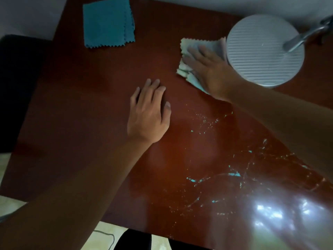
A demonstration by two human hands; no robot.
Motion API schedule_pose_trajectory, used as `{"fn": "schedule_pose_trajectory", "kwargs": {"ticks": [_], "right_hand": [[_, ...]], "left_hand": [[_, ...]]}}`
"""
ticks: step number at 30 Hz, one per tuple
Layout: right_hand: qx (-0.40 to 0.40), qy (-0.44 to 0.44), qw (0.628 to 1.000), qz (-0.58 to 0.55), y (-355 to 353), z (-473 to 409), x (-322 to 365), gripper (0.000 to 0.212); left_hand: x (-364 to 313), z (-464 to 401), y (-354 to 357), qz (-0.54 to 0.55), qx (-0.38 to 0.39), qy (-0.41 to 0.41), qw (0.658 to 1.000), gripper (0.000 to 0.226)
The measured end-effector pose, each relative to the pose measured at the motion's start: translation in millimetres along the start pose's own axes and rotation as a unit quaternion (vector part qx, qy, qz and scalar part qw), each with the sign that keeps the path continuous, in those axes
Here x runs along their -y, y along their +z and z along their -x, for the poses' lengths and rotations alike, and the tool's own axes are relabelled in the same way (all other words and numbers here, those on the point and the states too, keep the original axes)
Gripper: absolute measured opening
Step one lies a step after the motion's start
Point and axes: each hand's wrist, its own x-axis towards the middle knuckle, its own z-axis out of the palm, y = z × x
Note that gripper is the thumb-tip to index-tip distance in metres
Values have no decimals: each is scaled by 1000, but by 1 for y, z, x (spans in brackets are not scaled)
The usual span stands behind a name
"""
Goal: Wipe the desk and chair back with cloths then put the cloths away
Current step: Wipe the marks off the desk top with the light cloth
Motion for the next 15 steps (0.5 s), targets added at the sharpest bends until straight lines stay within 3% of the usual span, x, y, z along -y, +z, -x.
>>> {"fn": "schedule_pose_trajectory", "kwargs": {"ticks": [3, 7, 11, 15], "right_hand": [[-32, -28, 998, -35, 16, 47, 34, 48], [38, -113, 993, -7, 14, 83, 40, 56], [24, -19, 999, 30, 9, 44, 8, 62], [-6, 33, 999, 8, 24, 70, 43, 56]], "left_hand": [[-1, 0, -2, 9, 3, -1, 1000, 42], [-2, 0, -4, 13, 8, -5, 1000, 43], [-1, 1, -4, 24, 6, 1, 1000, 41], [0, 1, -5, 47, 17, 0, 999, 41]]}}
